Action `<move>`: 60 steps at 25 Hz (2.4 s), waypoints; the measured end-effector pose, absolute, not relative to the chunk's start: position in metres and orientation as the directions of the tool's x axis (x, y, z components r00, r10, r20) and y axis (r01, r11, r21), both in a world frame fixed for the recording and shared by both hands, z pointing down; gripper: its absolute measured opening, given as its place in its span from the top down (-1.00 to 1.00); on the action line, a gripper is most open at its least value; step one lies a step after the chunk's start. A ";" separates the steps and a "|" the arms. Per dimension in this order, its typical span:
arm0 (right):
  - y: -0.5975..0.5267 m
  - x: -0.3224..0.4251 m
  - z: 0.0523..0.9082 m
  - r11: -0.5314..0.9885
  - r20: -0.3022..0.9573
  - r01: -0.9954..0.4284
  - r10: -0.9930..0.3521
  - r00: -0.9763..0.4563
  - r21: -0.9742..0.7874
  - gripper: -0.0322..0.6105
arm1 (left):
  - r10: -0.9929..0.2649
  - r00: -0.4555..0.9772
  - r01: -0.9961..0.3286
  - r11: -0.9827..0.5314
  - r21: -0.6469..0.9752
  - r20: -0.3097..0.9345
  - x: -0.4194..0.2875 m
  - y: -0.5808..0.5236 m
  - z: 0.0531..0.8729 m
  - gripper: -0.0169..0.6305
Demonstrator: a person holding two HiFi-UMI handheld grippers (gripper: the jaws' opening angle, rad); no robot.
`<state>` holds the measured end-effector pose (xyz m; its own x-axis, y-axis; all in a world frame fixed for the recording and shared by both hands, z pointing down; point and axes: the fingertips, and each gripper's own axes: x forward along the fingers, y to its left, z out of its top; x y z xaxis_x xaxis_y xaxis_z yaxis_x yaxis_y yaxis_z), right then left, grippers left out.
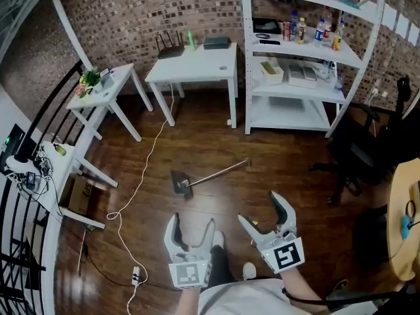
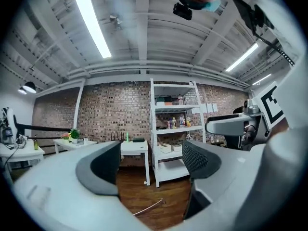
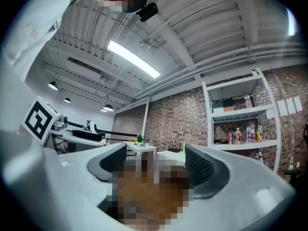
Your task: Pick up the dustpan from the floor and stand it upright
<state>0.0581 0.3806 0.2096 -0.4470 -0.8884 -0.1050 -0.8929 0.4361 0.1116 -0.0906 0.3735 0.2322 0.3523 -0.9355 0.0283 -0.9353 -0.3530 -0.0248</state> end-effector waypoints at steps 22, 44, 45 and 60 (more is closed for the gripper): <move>0.090 0.051 0.323 0.359 0.164 -0.926 -0.912 -0.375 -0.119 -0.20 | -0.845 0.520 -0.853 -0.520 0.027 0.124 -0.091 0.058 0.322 -0.45; -0.114 0.176 0.807 -0.011 0.621 -0.801 -0.638 -0.455 -0.598 -0.09 | -0.638 0.491 -0.844 -0.518 0.141 0.593 0.022 -0.147 0.713 -0.43; -0.114 0.178 0.835 -0.046 0.644 -0.796 -0.617 -0.453 -0.603 -0.09 | -0.617 0.491 -0.839 -0.524 0.144 0.615 0.021 -0.144 0.735 -0.43; -0.199 0.212 1.201 -0.535 0.705 -0.474 -0.622 -0.340 -0.700 -0.03 | -0.459 0.520 -0.812 -0.527 0.250 0.721 -0.006 -0.161 1.031 -0.40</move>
